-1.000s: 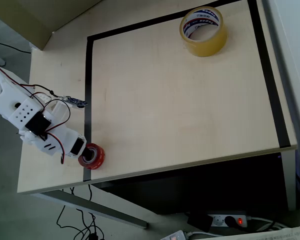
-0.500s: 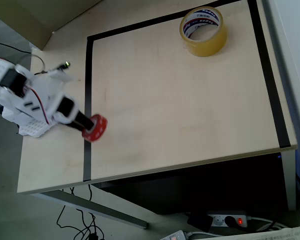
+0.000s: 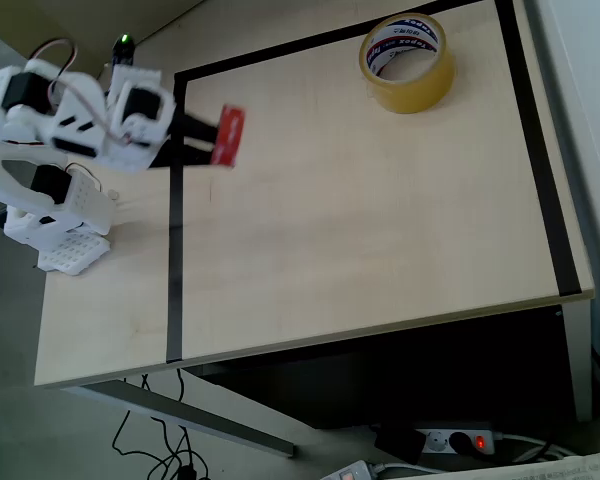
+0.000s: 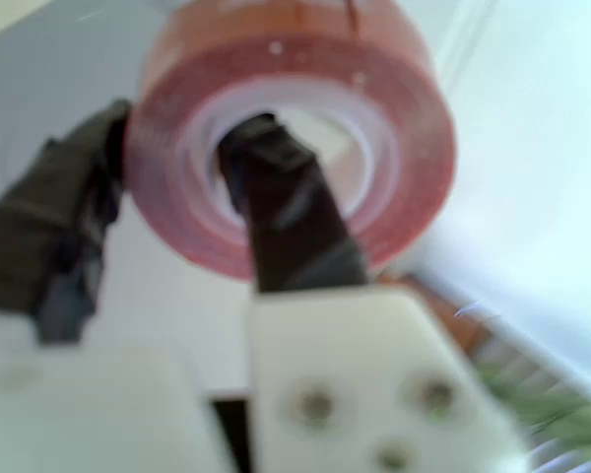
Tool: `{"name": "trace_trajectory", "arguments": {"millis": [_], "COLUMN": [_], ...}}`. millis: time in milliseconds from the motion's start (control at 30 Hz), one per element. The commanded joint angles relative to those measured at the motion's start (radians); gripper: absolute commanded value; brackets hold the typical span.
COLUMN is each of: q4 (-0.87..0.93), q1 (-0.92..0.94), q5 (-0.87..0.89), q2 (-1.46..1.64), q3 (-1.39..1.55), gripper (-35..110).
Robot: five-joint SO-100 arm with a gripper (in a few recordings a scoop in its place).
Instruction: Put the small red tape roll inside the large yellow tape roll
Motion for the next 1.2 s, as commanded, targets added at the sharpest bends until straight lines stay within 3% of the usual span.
{"name": "trace_trajectory", "arguments": {"millis": [0, 567, 667, 833, 1167], "q4": [-0.049, -0.081, -0.008, 0.173, 0.135], "q1": [-0.067, -0.282, -0.321, -0.383, -0.437], "q5": [0.005, -0.015, -0.015, -0.015, -0.015], "q2": [-0.106, -0.773, -0.936, -1.355, -1.450], "q3": [-0.252, -0.931, -1.192, -1.879, -1.879], "gripper": [0, 0, 0, 0, 0]}}
